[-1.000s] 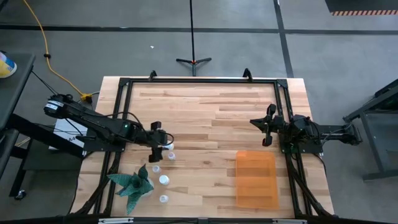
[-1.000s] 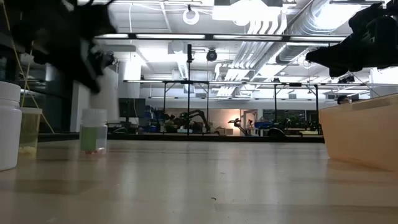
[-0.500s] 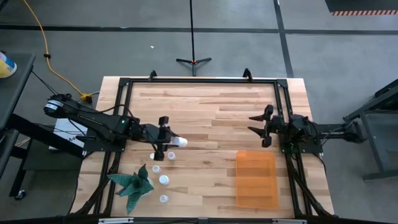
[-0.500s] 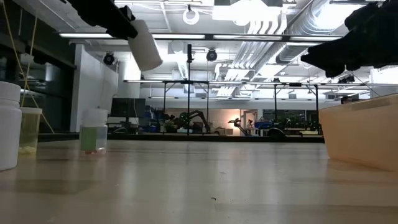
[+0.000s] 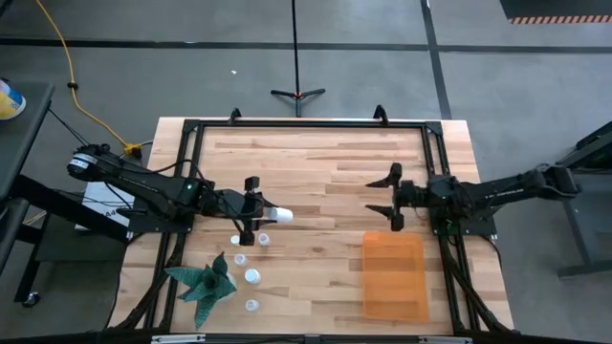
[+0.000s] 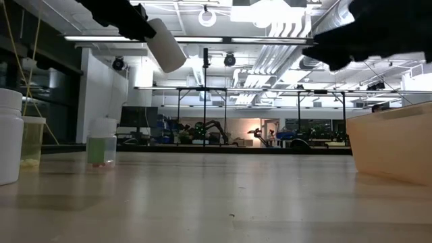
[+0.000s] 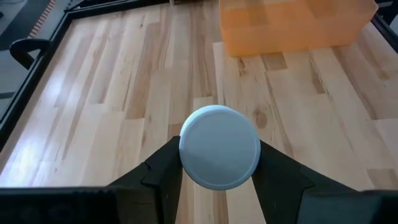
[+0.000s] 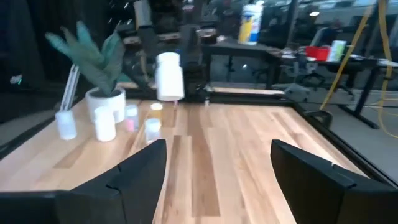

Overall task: Pick and place pill bottles into a basket
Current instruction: Put the top white medicine bottle into the orange bin

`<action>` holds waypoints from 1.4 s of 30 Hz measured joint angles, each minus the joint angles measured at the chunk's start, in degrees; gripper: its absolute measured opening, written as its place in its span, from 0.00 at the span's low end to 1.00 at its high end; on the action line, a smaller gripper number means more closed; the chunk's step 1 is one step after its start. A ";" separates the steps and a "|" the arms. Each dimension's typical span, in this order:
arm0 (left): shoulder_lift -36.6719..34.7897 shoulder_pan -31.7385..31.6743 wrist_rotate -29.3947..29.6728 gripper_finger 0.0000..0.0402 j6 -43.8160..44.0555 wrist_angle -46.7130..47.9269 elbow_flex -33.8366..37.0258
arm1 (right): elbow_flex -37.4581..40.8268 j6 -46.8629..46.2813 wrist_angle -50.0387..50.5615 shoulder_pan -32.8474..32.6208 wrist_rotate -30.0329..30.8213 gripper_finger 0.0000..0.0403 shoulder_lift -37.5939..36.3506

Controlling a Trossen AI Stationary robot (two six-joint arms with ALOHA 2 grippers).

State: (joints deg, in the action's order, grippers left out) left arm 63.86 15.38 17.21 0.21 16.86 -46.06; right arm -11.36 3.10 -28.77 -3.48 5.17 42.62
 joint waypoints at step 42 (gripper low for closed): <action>0.02 -0.02 3.23 0.50 -0.50 -2.50 0.00 | -58.27 8.35 24.72 -1.92 -5.40 0.69 55.75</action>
State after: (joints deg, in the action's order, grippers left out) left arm 63.88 15.35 20.45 -0.30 14.36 -46.06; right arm -69.63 11.44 -4.05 -5.40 -0.23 98.37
